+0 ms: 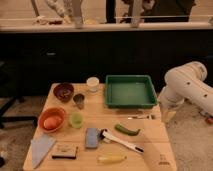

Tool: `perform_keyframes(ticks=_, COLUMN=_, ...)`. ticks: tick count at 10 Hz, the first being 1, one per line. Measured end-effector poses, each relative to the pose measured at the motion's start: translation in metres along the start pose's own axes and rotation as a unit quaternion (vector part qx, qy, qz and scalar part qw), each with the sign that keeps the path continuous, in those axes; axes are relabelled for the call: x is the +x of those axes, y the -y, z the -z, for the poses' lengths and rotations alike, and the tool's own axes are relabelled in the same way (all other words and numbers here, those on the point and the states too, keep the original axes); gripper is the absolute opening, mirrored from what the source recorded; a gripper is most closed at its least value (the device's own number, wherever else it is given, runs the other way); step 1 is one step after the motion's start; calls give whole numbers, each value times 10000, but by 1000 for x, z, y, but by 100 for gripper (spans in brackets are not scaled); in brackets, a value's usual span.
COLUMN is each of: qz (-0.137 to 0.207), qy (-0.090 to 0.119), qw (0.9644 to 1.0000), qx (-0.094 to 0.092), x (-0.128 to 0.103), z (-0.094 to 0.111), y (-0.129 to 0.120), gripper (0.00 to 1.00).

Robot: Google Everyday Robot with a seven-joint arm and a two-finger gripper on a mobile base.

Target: Stack cups on top of each other

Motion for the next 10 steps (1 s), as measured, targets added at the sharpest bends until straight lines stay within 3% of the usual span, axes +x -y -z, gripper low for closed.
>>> perform_keyframes(ticks=2, qz=494, qy=67, qw=9987, qx=-64, x=-11, z=-6, y=-3, gripper=68)
perform_keyframes(ticks=3, qz=1085, qy=161, qw=9939, qx=-87, x=-28, z=-12, y=-3, gripper=68)
perform_keyframes(ticks=4, qz=1461, qy=232, qw=9890, qx=-84, x=-41, z=-15, y=-3, gripper=68)
perform_keyframes(ticks=7, qz=2466, qy=475, qw=9679, qx=-48, x=-86, z=-31, y=2, gripper=68)
perform_keyframes(ticks=8, qz=2629, qy=532, qw=9633, qx=-20, x=-96, z=-35, y=5, gripper=68)
perform_keyframes(ticks=10, qz=2671, qy=558, qw=9620, qx=-13, x=-101, z=-36, y=6, gripper=68)
